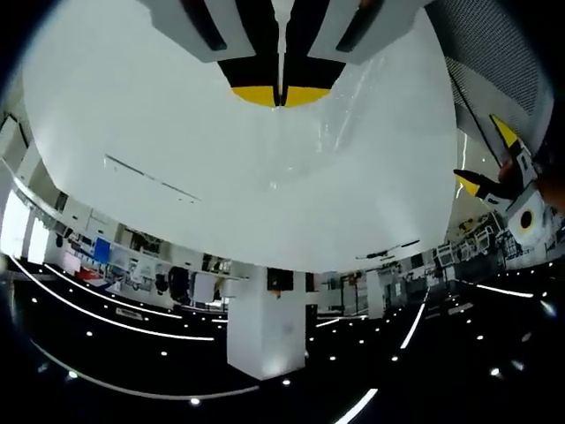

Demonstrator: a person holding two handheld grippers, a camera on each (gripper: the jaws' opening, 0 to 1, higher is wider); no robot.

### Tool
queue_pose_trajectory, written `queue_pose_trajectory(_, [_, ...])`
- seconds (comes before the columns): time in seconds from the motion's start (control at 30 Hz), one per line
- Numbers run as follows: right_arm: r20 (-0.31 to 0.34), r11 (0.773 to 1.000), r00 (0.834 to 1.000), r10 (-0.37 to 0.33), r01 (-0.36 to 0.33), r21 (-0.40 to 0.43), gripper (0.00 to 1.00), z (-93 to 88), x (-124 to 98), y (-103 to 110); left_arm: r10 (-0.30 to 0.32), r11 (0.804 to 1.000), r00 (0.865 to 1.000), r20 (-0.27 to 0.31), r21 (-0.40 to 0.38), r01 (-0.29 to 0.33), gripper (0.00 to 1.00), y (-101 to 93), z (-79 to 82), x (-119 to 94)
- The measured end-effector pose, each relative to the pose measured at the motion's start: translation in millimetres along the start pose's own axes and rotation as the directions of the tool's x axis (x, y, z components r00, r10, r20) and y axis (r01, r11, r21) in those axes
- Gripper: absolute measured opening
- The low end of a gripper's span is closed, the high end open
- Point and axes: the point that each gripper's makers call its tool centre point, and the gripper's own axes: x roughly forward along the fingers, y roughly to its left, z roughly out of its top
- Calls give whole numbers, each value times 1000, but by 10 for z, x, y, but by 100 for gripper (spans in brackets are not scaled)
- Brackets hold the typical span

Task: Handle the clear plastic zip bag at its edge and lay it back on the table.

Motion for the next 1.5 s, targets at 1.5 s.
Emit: queue_pose_trajectory(1.5, [-113, 804, 960, 256, -277, -526, 0, -351, -28, 1374, 11, 1000, 1000, 12, -20, -11, 56, 35, 20, 5])
